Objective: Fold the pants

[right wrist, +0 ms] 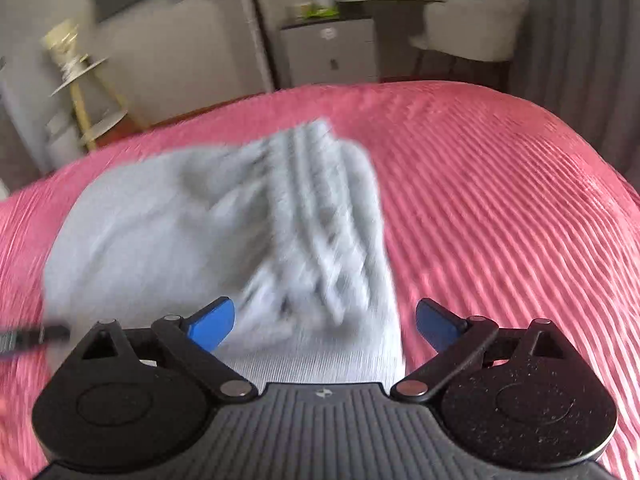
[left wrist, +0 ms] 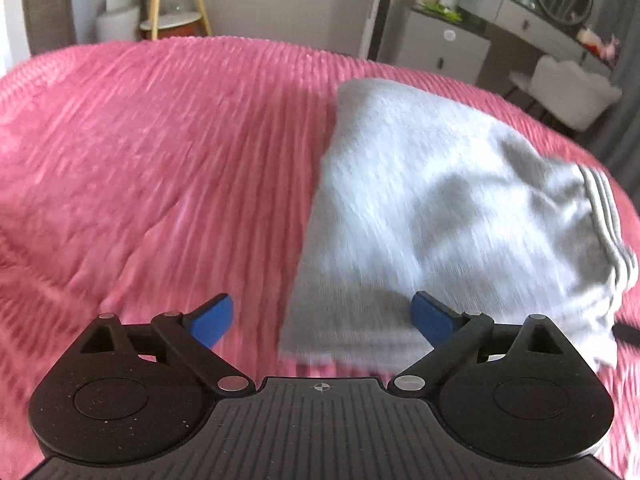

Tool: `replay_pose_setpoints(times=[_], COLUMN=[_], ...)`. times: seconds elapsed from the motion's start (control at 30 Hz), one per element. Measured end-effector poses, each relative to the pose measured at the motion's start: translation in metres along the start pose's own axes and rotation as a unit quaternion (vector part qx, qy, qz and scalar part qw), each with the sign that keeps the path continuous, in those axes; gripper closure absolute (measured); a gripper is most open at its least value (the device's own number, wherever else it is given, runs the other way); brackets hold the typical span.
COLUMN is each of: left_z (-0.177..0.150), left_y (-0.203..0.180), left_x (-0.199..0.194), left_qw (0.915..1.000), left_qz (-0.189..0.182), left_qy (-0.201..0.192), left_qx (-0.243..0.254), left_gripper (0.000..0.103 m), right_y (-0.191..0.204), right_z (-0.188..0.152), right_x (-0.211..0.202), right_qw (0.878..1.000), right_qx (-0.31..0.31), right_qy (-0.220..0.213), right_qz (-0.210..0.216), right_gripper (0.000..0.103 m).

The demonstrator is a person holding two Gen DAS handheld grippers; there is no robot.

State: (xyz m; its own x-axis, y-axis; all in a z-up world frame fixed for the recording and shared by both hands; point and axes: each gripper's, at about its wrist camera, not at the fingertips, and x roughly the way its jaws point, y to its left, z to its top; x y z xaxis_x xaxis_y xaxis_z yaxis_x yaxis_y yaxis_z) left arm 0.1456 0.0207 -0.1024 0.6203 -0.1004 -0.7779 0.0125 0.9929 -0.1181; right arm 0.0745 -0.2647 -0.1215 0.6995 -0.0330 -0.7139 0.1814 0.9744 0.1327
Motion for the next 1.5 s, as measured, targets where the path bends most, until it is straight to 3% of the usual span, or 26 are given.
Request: replay_pose_setpoints(times=[0.1,0.3,0.47,0.53,0.67,0.8,1.17,1.5], left_z=[-0.021,-0.066,-0.084,-0.089,-0.092,-0.093,-0.083,-0.074], left_y=[-0.016,-0.048,-0.066,-0.066,-0.061,-0.06,-0.045,-0.029], left_x=[-0.018,-0.033,-0.049,-0.054,-0.059,-0.062,-0.056,-0.048], left_qw=[0.9997,0.995,0.9865,0.9856,0.9893,0.9867,0.9947,0.9991], left_qz=[0.002,0.029,0.048,0.043,0.044,0.078,0.053,0.017], left_qy=[-0.008,-0.01,-0.049,-0.052,-0.037,-0.051,-0.018,0.023], left_qx=[0.025,0.095,0.149,0.155,0.134,0.133,0.086,0.032], left_gripper=[0.004,0.004,0.003,0.003,0.003,0.003,0.003,0.003], right_y=[0.009,0.012,0.022,0.025,0.03,0.045,0.045,0.064], right_z=[-0.038,-0.102,-0.097,-0.098,-0.102,-0.105,-0.102,-0.097], right_x=[-0.016,-0.051,-0.065,-0.074,-0.079,-0.074,-0.075,-0.075], right_qw=[0.999,0.996,0.989,0.99,0.992,0.984,0.986,0.983], right_qx=[-0.046,-0.083,-0.088,-0.082,-0.092,-0.143,-0.125,-0.153], right_qy=[0.023,0.007,-0.016,-0.026,-0.006,0.0,0.014,0.024], right_qz=[-0.002,-0.026,-0.114,-0.114,-0.082,-0.107,-0.111,-0.101], right_gripper=[0.006,0.006,0.006,0.006,0.006,0.006,0.006,0.006])
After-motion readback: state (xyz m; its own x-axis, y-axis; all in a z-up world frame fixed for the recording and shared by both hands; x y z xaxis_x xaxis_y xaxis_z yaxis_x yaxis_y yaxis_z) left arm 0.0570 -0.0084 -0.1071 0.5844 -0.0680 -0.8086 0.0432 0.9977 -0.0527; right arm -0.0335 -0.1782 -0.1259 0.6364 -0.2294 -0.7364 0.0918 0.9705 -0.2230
